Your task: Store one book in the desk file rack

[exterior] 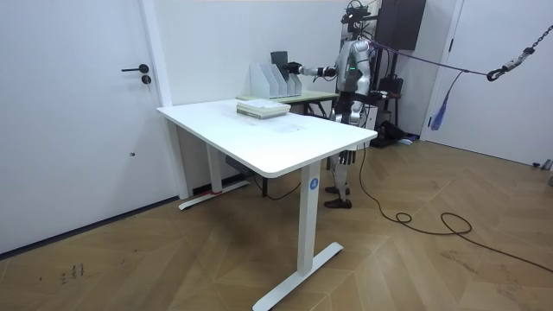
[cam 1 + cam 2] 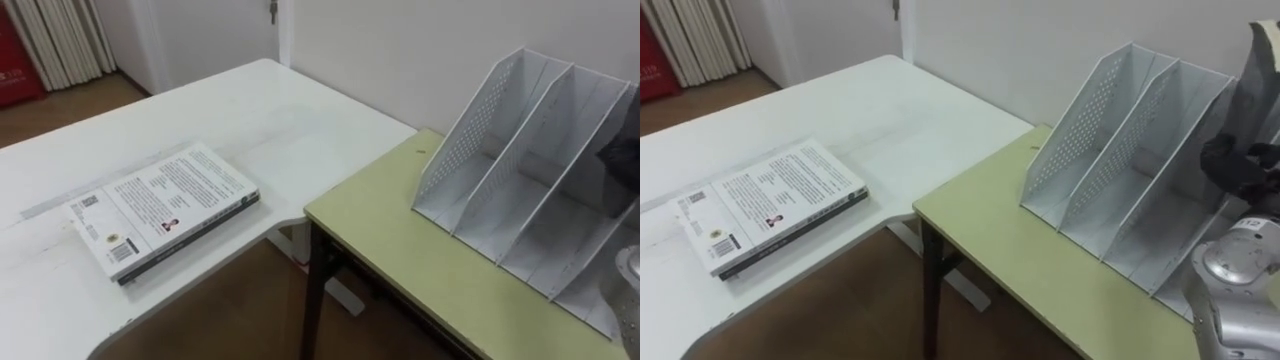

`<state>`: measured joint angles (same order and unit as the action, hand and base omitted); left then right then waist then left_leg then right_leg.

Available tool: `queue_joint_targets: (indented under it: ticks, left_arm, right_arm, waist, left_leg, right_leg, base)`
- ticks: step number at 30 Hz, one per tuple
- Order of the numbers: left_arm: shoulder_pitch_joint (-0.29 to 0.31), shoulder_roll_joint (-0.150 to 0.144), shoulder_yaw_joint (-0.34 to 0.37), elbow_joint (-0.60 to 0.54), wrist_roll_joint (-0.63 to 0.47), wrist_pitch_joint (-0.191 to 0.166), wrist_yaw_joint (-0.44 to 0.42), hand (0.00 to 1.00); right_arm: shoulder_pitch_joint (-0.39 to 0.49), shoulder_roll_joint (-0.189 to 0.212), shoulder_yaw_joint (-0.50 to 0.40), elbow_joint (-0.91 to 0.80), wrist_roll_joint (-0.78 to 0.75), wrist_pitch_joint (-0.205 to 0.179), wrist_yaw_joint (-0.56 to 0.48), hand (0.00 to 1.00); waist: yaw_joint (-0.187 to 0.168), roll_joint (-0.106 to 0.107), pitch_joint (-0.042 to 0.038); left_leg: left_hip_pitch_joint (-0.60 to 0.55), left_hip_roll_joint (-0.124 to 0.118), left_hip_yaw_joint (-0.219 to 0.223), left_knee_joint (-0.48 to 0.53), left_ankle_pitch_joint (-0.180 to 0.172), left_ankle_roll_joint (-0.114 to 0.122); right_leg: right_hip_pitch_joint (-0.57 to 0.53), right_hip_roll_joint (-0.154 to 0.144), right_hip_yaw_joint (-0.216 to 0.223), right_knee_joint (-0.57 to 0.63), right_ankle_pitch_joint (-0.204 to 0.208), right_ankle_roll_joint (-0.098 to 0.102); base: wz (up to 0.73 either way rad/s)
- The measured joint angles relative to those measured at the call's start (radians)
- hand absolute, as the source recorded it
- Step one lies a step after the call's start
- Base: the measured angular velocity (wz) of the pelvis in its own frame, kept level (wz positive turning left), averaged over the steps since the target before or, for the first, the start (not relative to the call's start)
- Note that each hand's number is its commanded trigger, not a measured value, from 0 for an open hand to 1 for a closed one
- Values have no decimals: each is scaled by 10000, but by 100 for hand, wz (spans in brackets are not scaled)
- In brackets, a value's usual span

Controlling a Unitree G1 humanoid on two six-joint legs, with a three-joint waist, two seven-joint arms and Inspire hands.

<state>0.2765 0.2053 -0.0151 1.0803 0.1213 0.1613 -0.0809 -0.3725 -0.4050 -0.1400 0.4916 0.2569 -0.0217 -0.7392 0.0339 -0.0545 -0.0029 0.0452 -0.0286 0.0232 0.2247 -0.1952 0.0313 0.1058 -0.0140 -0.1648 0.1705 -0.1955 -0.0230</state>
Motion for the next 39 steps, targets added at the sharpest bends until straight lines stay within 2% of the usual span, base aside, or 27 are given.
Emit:
queue_joint_targets:
  ticks: [1,31,36,39]
  left_arm:
    - [-3,0,-1,0,0,0,0,0]
    - [-147,5,-6,-4,6,-8,-78,0]
    - [-130,4,5,1,12,-38,118,0]
    - [-182,6,67,42,14,-142,117,0]
  right_arm:
    - [0,0,0,0,-1,-5,0,0]
    - [-8,-1,-8,-55,107,-81,-13,0]
    - [-2,2,-8,-724,98,-75,-174,0]
    - [-4,1,-23,-1723,-10,-76,-207,0]
  waist:
    - [1,1,0]
    - [-1,25,3]
    - [0,50,-4]
    - [7,63,-14]
  left_leg:
    - [-1,0,1,0,0,0]
    - [-9,2,27,-24,-1,2]
    - [-8,8,41,-46,-1,1]
    - [28,10,41,-45,-1,1]
  right_leg:
    - [11,1,-6,6,7,0]
    - [-8,2,14,11,18,6]
    - [-74,22,120,44,20,3]
    - [-85,21,131,88,23,-3]
  base:
    - [0]
    - [0]
    - [-6]
    - [-6]
